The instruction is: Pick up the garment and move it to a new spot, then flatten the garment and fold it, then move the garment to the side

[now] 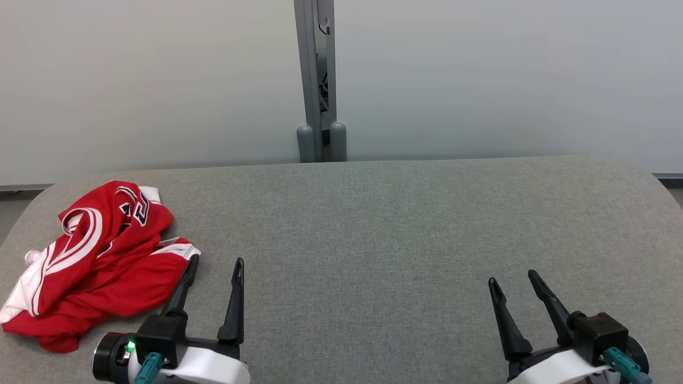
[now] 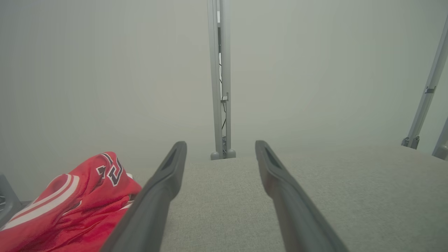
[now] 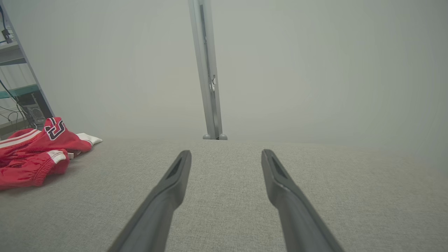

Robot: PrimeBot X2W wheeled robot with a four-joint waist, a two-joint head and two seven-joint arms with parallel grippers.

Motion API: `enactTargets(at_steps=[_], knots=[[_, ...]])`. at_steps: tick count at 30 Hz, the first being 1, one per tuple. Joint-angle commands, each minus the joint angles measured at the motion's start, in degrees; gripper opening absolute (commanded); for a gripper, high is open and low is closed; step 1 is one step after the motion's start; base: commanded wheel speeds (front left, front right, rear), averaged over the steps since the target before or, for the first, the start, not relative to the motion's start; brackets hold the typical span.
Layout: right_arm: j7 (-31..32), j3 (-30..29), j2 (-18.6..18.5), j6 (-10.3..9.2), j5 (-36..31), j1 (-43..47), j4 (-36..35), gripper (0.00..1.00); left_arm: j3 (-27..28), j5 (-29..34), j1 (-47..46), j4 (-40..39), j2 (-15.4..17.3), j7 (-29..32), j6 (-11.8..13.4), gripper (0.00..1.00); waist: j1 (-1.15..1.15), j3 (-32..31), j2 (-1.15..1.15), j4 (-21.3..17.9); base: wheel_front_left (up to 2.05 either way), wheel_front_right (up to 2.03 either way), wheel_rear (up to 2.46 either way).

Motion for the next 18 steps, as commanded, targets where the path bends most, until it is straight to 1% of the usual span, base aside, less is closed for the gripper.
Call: enactTargets(at_steps=[1,14,18], knots=[[-0.67,0.02,-0.49,0.09,-1.14,0.32,-0.12,1.0,-0.01,1.25,0.36,-0.03,0.09,-0.48,-0.14,1.0,0.0,-0.05,0.0,0.06,0.0,0.0,0.0],[-1.71,0.64,-0.57,0.06,-6.25,0.62,-0.09,1.0,0.34,5.82,0.74,0.77,-0.42,-2.1,-0.87,1.0,0.0,-0.28,0.0,0.4,0.0,0.0,0.0],[-1.61,0.62,-0.57,0.06,-5.68,0.52,-0.13,1.0,0.81,5.47,0.45,1.31,-0.61,-2.04,-1.36,1.0,0.0,-0.16,0.0,0.5,0.0,0.0,0.0]])
